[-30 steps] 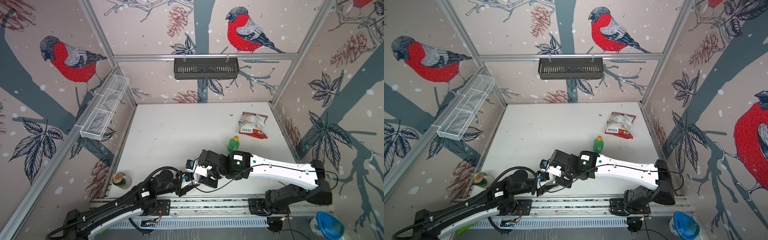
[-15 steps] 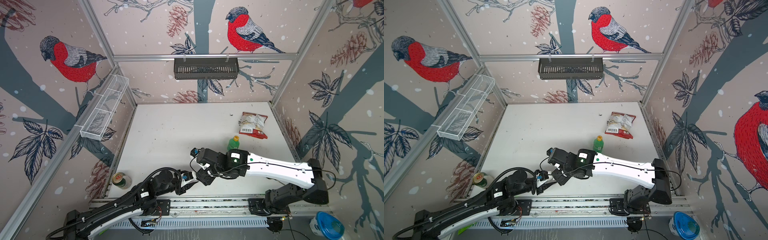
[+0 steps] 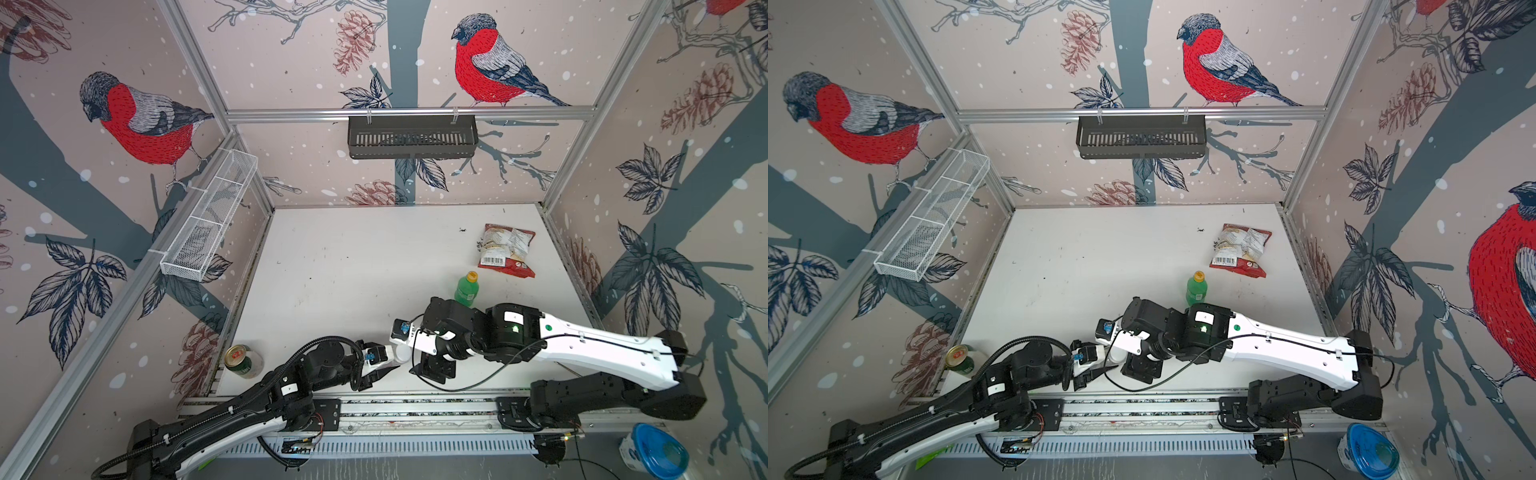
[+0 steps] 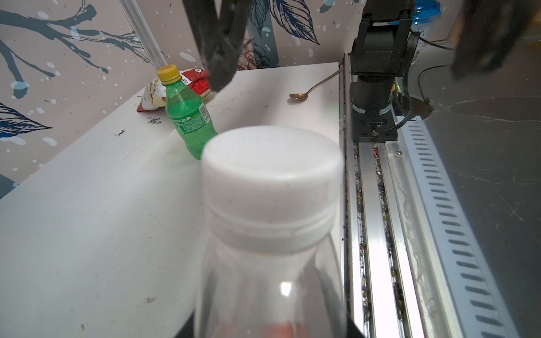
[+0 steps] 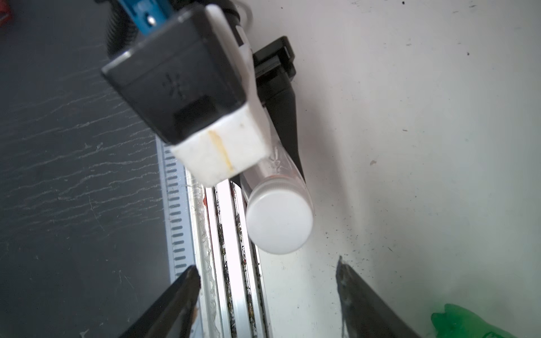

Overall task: Screw on the bottle caps
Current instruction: Screw the bottle cap onto the plastic bottle.

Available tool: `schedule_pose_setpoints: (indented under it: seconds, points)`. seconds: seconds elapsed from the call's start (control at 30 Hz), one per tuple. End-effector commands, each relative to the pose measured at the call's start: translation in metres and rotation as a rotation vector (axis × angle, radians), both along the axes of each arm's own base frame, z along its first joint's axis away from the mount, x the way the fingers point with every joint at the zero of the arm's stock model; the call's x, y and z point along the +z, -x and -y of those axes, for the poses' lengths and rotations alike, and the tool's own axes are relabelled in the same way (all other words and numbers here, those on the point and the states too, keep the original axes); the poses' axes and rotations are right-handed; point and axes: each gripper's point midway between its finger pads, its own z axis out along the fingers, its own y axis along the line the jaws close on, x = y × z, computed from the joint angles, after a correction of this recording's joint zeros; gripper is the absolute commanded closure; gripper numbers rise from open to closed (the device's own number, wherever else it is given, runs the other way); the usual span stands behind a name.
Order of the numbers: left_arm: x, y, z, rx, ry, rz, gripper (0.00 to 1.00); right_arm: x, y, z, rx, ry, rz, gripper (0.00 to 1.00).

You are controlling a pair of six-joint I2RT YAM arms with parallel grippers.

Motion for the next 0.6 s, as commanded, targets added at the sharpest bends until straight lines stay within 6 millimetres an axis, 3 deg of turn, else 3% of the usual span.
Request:
schedule_pose_setpoints:
  seconds: [0.0,0.17,0.37,0.57]
  points:
    - [0.01,0.005,0.005,-0.037,0.04,0.0,0.63,-0.002,0.002,-0.011,0.122,0.018,0.045,0.28]
    - [0.009,0.009,0.006,-0.052,0.045,-0.018,0.63,-0.019,-0.011,-0.017,0.105,0.096,0.082,0.36]
    - [0.01,0.008,0.006,-0.05,0.048,-0.022,0.63,-0.018,-0.007,-0.022,0.087,0.07,0.06,0.5]
    - [0.01,0.006,0.005,-0.036,0.051,-0.02,0.63,-0.02,-0.014,-0.03,-0.045,0.049,0.01,0.64]
